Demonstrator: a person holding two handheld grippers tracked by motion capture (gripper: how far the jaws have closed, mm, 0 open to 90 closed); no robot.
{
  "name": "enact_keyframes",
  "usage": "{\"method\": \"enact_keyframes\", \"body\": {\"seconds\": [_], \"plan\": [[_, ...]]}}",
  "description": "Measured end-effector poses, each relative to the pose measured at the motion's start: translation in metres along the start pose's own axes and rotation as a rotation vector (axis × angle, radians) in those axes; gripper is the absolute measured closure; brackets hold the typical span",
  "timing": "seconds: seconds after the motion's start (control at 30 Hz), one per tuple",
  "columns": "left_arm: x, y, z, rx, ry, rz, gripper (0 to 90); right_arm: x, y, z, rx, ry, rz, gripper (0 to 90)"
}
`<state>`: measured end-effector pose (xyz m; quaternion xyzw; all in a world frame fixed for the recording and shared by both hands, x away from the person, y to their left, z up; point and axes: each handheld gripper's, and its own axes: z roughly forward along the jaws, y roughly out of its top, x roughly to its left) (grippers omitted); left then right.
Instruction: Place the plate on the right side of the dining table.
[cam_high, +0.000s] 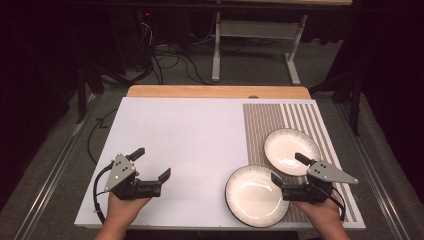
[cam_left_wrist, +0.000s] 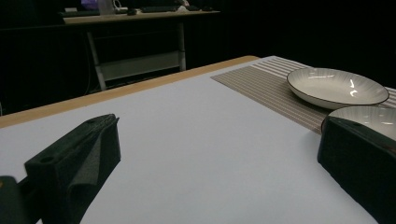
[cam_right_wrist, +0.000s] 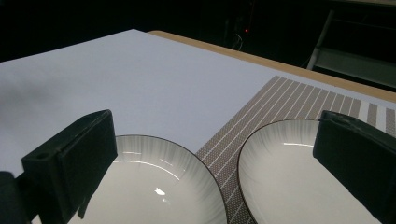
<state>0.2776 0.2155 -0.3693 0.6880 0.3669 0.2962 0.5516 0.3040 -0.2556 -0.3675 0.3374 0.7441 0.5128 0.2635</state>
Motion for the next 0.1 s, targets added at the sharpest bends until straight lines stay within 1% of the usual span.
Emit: {"method": "enact_keyframes", "body": {"seconds": [0.03, 0.1], "plan": [[0.0005, -0.0003, -0.0001, -0.003, 0.0, -0.004, 0.0, -0.0007, -0.0004, 0.0003, -0.001, 0.001, -0.003, 0.5], [0.002, -0.0011, 0.0002, 0.003, -0.004, -0.013, 0.0, -0.0004, -0.0003, 0.0, 0.005, -0.001, 0.016, 0.5]]}}
